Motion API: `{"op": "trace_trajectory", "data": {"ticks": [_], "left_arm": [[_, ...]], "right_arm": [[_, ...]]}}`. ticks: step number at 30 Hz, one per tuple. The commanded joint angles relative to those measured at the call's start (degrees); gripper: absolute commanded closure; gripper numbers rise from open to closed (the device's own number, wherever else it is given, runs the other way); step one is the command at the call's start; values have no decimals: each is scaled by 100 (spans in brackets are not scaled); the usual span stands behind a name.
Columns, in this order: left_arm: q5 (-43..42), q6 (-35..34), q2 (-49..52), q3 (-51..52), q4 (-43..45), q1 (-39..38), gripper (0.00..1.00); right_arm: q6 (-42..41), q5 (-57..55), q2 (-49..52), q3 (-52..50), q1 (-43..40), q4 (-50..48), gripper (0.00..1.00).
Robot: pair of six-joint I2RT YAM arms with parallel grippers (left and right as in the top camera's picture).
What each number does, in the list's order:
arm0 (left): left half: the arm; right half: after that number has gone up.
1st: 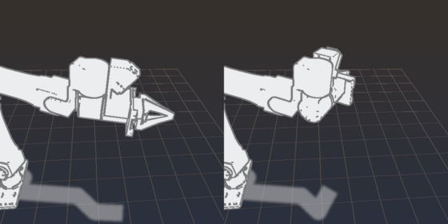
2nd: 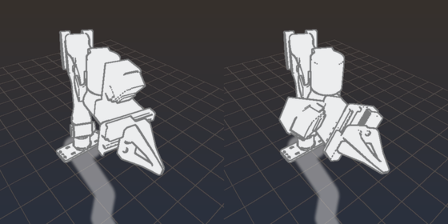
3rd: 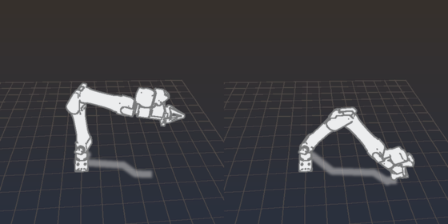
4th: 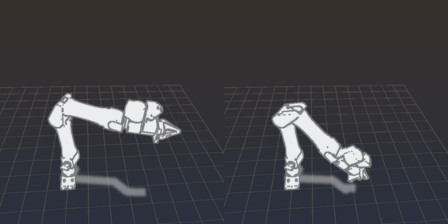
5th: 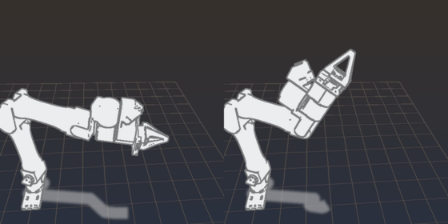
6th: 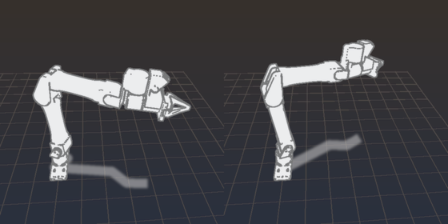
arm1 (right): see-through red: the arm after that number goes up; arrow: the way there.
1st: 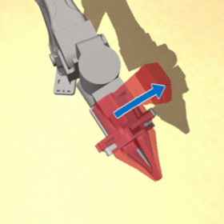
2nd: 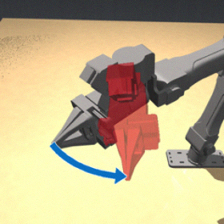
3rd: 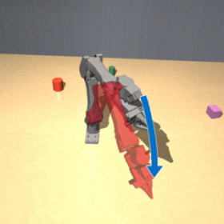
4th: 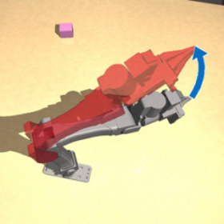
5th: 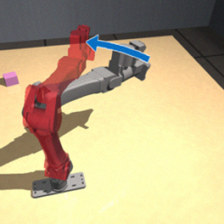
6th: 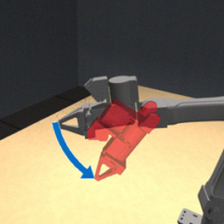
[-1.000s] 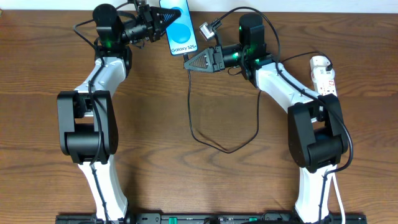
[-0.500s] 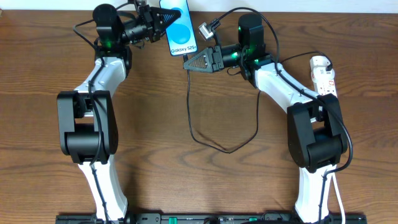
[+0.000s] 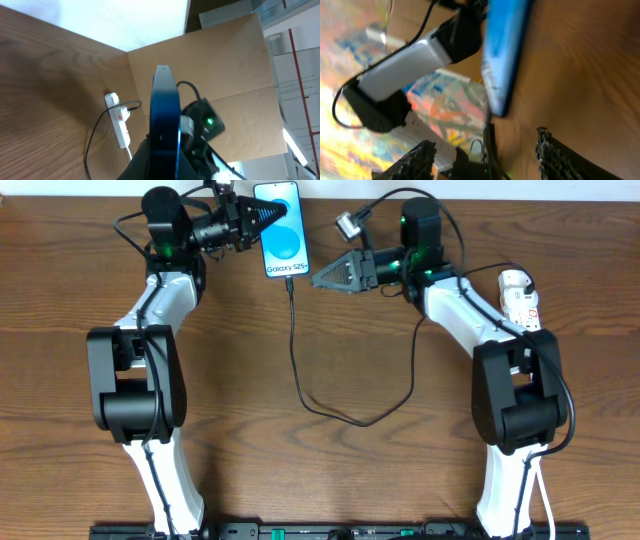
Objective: Plug charger to phone and switch on socket
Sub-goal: 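Open the right gripper and withdraw it from the plugged connector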
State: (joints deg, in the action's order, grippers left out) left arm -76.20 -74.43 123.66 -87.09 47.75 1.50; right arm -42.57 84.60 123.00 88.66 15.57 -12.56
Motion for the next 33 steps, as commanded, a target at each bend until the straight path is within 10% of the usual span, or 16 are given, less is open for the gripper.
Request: {"op": "trace_trajectory", "data": {"ticks": [1, 15, 33], "left_arm": [[-258, 428, -203, 74, -323, 20, 93], [-190, 2883, -201, 107, -3373, 4, 93], [2002, 5574, -201, 107, -7429, -52, 93]], "right_arm": [[741, -479, -7, 44, -166, 625, 34], [2544, -2544, -122, 50, -245, 3283, 30], [4002, -4940, -1318, 57, -240, 5652, 13]]}}
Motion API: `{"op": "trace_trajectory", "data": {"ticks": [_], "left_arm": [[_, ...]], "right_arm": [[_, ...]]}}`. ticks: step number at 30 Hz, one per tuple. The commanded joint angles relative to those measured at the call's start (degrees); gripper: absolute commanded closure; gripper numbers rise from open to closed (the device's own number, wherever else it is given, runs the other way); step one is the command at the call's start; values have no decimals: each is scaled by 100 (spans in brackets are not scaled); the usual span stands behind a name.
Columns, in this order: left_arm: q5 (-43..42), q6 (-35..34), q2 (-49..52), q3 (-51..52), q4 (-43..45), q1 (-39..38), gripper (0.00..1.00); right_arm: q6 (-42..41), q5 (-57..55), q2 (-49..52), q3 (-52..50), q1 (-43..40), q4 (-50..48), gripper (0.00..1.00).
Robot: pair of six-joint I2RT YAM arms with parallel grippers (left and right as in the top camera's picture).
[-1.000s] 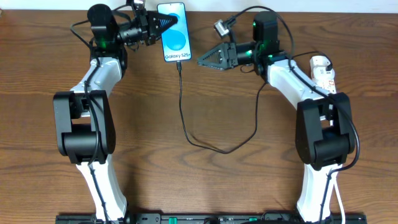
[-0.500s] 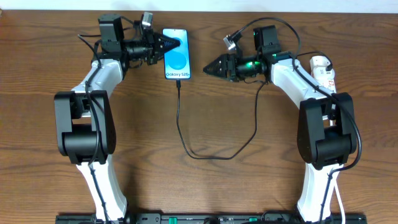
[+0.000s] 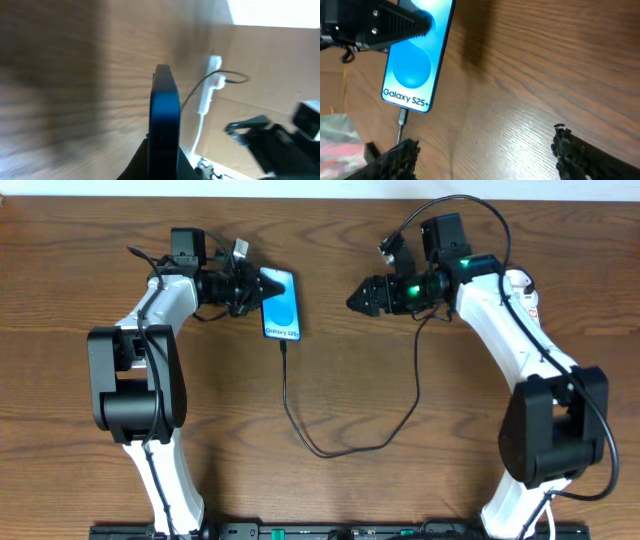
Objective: Plug charger to phone and switch on socket
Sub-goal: 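Open the right gripper and withdraw it from the plugged connector, then lower the phone flat onto the table with the left gripper and release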
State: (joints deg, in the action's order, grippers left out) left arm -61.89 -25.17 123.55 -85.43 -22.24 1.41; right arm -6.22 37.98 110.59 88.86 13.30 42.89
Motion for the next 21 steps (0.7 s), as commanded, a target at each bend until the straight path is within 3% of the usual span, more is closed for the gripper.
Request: {"op": "trace_trajectory", "data": {"ticks": [1, 6, 21], "left_arm": [[859, 765, -190, -59, -678, -72, 93], [1620, 1147, -192, -59, -1464, -302, 93], [2297, 990, -175, 11, -1502, -577, 93]], "right_arm": [[378, -302, -76, 37, -13, 190, 13], [378, -402, -76, 37, -13, 365, 13], [374, -400, -76, 37, -7, 365, 12]]}}
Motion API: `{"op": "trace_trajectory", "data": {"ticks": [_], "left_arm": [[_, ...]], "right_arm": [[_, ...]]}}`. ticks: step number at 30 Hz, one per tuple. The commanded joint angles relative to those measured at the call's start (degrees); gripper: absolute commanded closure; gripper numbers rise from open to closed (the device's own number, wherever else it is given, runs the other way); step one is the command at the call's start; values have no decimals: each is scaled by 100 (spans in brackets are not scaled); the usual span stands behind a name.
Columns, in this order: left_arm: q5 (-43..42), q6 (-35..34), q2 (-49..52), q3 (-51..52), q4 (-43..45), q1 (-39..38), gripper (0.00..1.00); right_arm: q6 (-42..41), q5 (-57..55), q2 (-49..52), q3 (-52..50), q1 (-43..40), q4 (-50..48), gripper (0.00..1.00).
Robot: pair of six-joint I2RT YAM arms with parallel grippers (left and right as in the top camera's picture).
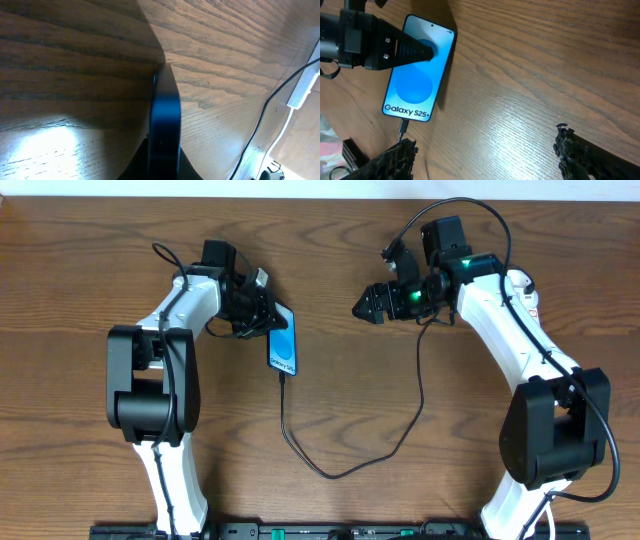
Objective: Plug charger to phone and switch on socket
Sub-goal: 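Lower the phone flat onto the table with the left gripper and release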
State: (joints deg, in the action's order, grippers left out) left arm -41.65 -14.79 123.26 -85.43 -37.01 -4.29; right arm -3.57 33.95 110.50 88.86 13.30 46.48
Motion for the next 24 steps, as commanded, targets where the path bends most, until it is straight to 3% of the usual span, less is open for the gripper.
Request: {"op": "trace_trajectory", "data": {"ticks": [1, 11, 17, 24], "left_arm": [[275, -48, -146, 11, -26, -7, 92], [1086, -46, -146, 11, -328, -7, 91], [1303, -46, -146, 11, -433, -7, 71], [1449, -44, -146, 11, -444, -7, 70]], "right_arm": [[109, 2, -68, 37, -7, 9, 13], [109, 2, -68, 37, -7, 72, 12], [109, 2, -68, 37, -9, 92, 12], [109, 2, -68, 37, -9, 127, 12]]}}
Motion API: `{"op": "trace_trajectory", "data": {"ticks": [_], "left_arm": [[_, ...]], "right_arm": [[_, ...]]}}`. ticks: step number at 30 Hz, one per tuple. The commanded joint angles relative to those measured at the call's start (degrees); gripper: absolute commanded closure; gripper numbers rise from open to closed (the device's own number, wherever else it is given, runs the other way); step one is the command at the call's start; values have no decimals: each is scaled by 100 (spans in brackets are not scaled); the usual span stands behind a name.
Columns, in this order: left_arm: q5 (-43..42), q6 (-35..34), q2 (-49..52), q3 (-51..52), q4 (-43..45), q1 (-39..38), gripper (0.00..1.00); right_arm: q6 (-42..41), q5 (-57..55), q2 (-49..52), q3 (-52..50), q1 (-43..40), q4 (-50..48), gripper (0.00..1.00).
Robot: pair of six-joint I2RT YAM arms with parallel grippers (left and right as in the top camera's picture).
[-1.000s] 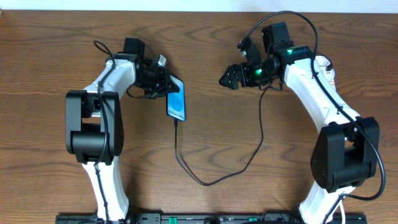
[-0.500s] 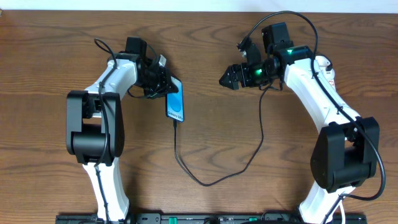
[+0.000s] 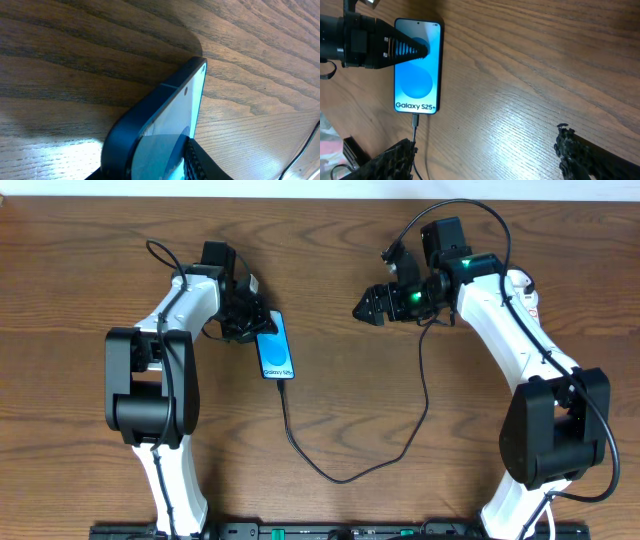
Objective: Plug charger to phone and switch on socket
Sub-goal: 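Lower the phone flat onto the table with the left gripper and release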
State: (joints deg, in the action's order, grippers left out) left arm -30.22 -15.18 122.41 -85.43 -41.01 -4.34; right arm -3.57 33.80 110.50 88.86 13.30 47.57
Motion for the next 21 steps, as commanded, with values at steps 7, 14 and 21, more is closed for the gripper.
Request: {"op": "trace_trajectory", "data": {"ticks": [7, 14, 21], "left_arm": [[640, -4, -61, 11, -57, -2, 69], [1191, -4, -61, 11, -179, -2, 69], [1191, -4, -61, 11, -177, -2, 62]], "right_arm": [[109, 15, -68, 37, -9, 24, 11], [107, -48, -68, 37, -9, 74, 12], [109, -50, -68, 37, -9, 109, 11]]}}
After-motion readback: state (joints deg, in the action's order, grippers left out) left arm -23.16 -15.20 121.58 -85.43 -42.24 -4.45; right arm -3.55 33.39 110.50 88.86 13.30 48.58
